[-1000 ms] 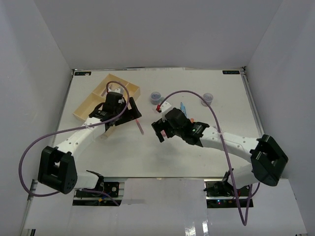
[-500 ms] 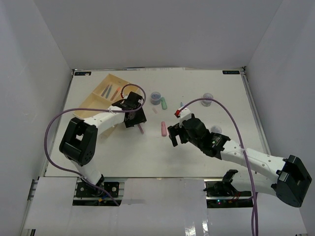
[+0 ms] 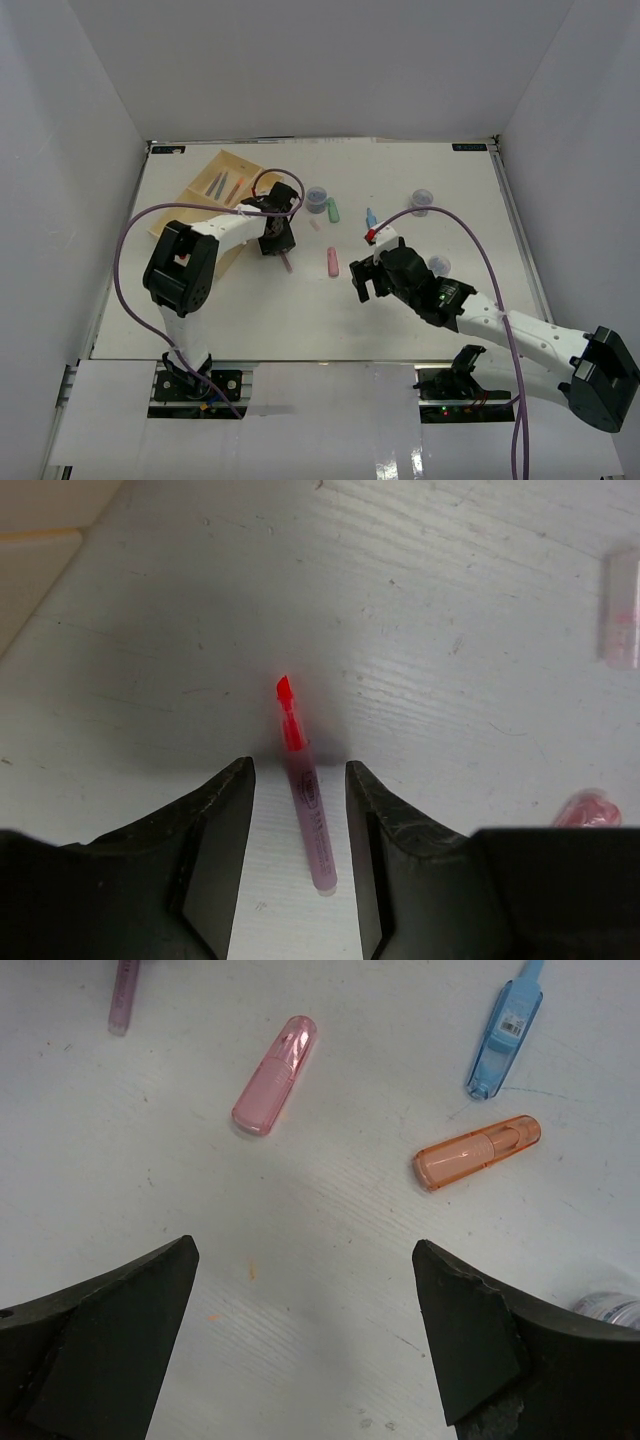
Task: Sort the stationery into containers
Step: Pick up the pen from the center of the board.
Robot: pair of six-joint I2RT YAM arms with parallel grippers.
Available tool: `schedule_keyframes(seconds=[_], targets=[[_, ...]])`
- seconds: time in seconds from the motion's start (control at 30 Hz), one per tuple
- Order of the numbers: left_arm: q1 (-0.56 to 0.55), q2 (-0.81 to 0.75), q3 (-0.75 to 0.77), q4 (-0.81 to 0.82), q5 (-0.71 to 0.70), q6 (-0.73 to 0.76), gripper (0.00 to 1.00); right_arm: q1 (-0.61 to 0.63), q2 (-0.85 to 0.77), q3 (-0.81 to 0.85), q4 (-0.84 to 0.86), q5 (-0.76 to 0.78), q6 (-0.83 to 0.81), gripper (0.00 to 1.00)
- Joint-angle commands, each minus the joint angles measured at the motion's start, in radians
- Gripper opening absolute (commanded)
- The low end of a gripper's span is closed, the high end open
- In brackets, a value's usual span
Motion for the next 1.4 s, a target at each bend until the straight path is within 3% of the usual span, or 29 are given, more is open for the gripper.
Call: schedule_keyframes(seconds=[0.0,0.23,0.43,0.73,0.87,1.1,1.37], targets=[[-0.004,0.013,0.033,-0.032,-0.029,0.004,0.52,-0.007,-0.024,-0.012,0.03,0.019,0.005,0.94],[-0.004,0.045,0.042,-0.033,-0.028,0.004,0.4,-0.01,-0.031,-0.018,0.028,0.018,0.008,0.94],[-0.004,0.039,0.047,-0.032,-0.011,0.005,0.16,-0.011,-0.04,-0.014,0.028,0.012,0.008,0.94],[-0.004,-0.109,0.036,0.052,0.062,0.027,0.02,-0.013,-0.066,0.028,0.044,-0.12,0.02,0.94],[-0.006,-0.272,-0.024,0.201,0.173,0.087,0.0,-0.011,-0.074,0.051,0.091,-0.232,0.018,0.94],[-0.02,-0.528,-0.215,0.629,0.447,0.237,0.0,-0.011,-0.002,0.175,0.12,-0.395,0.018,0.92],[-0.024,-0.7,-0.421,1.037,0.73,0.291,0.0,-0.027,0.084,0.318,0.12,-0.518,-0.006,0.9]])
